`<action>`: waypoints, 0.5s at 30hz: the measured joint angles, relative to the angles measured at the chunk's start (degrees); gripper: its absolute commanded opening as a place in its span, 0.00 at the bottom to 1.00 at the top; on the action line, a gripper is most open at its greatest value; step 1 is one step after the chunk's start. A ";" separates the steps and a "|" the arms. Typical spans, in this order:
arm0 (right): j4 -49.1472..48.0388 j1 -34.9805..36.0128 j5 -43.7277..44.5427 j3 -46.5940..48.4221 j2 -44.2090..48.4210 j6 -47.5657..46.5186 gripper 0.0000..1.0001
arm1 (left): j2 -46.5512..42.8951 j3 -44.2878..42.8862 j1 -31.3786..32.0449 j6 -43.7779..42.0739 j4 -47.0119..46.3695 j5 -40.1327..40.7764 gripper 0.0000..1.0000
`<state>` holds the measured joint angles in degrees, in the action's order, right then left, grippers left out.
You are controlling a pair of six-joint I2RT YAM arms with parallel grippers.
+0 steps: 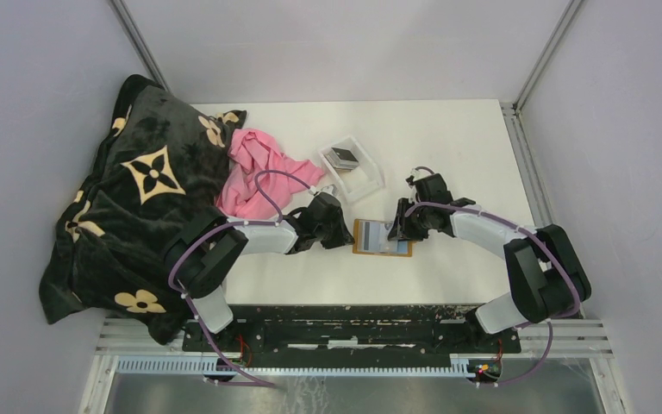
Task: Put the credit cards into the card holder
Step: Insert the credit card into the card holder.
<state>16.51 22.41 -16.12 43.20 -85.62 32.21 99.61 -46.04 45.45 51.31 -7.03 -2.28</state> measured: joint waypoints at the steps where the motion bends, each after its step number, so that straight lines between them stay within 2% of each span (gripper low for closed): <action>1: -0.11 -0.15 -0.13 -0.11 0.15 0.11 0.34 | 0.00 0.00 0.00 0.00 -0.02 0.00 0.05; 15: -1.81 -1.51 -0.72 -2.12 1.29 2.25 0.18 | 0.02 0.00 0.00 0.00 -0.07 -0.04 0.05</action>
<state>14.70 20.91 -16.84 41.08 -84.33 34.46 99.63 -46.04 45.45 51.31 -7.09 -2.33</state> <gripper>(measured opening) 0.215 0.054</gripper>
